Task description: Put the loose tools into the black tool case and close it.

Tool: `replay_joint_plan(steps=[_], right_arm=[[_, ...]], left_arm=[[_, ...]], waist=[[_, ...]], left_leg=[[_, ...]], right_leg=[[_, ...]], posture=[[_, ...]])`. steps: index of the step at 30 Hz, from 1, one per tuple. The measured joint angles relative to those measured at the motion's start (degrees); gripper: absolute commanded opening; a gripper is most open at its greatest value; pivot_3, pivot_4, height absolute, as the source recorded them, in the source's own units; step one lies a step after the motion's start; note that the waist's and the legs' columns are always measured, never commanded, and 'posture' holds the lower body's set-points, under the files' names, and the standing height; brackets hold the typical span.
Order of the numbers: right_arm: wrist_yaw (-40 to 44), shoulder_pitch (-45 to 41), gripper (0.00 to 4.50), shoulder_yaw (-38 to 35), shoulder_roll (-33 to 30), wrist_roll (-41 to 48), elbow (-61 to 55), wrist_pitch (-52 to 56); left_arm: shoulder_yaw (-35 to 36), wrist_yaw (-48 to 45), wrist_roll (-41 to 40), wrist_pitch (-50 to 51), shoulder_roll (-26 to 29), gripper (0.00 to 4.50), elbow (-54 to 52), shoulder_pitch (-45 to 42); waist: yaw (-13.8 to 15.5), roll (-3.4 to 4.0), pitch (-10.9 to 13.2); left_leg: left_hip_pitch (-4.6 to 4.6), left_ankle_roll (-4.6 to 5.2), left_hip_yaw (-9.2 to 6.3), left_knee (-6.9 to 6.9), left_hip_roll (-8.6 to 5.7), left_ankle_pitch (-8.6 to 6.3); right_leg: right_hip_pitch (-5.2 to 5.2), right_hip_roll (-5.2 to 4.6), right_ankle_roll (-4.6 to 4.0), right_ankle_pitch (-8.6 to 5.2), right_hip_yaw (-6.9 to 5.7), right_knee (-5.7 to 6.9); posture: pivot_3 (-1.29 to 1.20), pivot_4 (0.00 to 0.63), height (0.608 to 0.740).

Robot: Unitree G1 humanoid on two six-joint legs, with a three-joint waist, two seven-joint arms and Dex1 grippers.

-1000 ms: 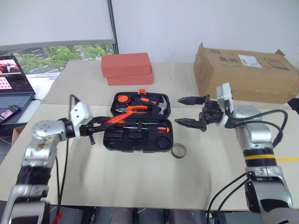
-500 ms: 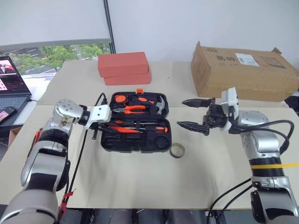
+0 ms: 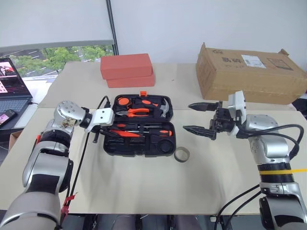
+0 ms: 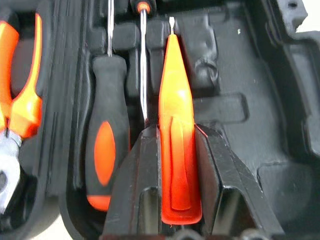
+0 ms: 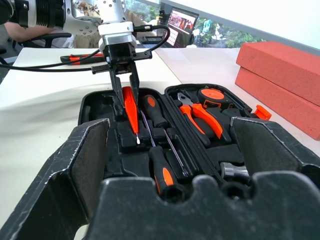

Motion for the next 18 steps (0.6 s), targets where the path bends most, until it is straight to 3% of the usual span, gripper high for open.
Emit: replay_joint_plan(steps=[10,12,15,18], right_arm=[[0.4,-0.6,4.50,0.0,0.5,0.0,0.9,-0.9],[0.5,-0.6,4.50,0.0,0.5,0.0,1.0,-1.0],[0.5,-0.6,4.50,0.0,0.5,0.0,1.6,-1.1],[0.6,-0.6,4.50,0.0,0.6,0.0,2.3,-1.5]], left_arm=[[-0.1,0.1,0.3,1.1,0.1,0.49,-1.0,0.4],[0.0,0.4,0.3,1.4,0.1,1.49,-1.0,0.4],[0.1,2.2,0.4,1.2,0.1,2.40,-1.0,0.5],[1.5,2.7,-0.4,0.9,0.0,2.40,-1.0,0.5]], waist=[[-0.1,0.00,0.0],[0.0,0.00,0.0],[0.0,0.00,0.0],[0.0,0.00,0.0]], left_leg=[[0.00,-0.08,0.00,0.01,0.02,0.05],[0.00,-0.10,0.00,0.02,0.02,0.06],[0.01,-0.13,0.00,0.02,0.01,0.08],[0.01,-0.17,0.01,0.02,0.01,0.10]], right_leg=[[0.00,0.02,0.00,0.00,0.01,0.01],[0.00,0.02,0.00,0.00,0.01,0.01],[0.01,0.01,0.00,0.00,0.02,0.02],[0.00,0.01,0.00,0.00,0.02,0.02]], posture=[[0.00,0.150,0.712],[0.00,0.150,0.712],[0.00,0.150,0.712],[0.00,0.150,0.712]])
